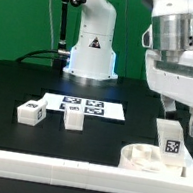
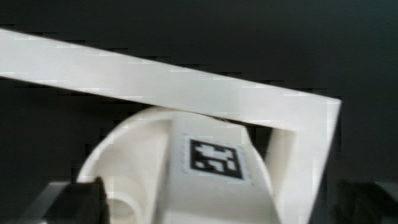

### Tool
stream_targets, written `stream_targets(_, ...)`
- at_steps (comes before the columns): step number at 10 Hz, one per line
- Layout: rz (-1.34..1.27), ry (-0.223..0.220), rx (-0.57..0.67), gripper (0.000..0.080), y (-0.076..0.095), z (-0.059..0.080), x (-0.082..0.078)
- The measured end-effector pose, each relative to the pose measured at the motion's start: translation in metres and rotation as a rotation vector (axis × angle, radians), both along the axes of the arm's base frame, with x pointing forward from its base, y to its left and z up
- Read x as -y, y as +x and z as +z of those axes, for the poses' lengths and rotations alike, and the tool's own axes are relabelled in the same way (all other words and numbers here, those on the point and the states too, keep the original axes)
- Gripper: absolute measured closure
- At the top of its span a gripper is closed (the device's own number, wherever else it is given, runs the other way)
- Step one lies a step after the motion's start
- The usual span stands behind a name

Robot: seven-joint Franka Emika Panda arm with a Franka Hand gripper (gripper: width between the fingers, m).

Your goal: Assemble stool

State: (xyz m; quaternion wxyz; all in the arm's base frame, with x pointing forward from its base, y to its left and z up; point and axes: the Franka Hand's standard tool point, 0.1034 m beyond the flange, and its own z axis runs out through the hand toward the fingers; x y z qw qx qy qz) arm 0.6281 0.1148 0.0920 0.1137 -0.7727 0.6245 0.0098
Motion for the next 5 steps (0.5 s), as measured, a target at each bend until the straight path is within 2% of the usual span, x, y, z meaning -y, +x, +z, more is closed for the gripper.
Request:
stream_targets(2, 0.075, -0.009, 0.035, 0.0153, 0.005, 0.0106, 0.0037)
stream_targets(3, 0.078, -0.009, 0.03, 0.0151, 0.0036, 0.0076, 0.0017)
stream_targets(5, 0.242, -0.034, 0.06, 0.0151, 0.0034, 0.0072, 0.0017)
